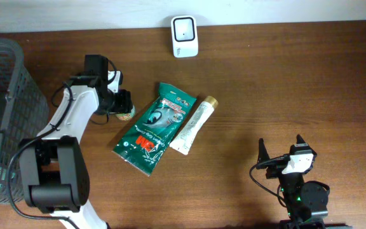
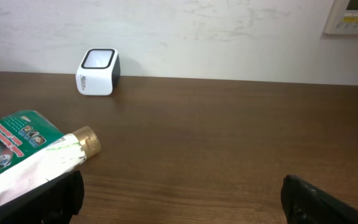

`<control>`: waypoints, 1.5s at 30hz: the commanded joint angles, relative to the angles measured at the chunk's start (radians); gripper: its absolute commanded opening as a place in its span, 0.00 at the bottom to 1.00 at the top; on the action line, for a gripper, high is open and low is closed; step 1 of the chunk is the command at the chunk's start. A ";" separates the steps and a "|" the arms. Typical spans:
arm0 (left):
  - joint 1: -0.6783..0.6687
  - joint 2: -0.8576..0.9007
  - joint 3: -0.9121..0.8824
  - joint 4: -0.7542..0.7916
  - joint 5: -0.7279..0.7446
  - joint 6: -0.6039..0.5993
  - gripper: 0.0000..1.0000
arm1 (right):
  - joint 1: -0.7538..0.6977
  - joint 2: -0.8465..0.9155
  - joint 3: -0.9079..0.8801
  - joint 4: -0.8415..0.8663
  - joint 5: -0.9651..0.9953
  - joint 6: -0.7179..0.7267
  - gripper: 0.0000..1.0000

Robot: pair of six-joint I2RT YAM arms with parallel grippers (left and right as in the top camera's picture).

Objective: Scan the item barcode

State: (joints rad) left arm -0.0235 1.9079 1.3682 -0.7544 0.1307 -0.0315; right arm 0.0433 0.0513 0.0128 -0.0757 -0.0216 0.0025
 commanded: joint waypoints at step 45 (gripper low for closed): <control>0.952 0.038 0.091 -0.144 -0.238 -0.266 0.20 | -0.005 -0.004 -0.007 -0.003 -0.005 0.002 0.99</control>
State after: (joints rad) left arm 0.9356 1.9675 1.4055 -0.8753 -0.1501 -0.2958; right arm 0.0433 0.0513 0.0128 -0.0753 -0.0246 0.0029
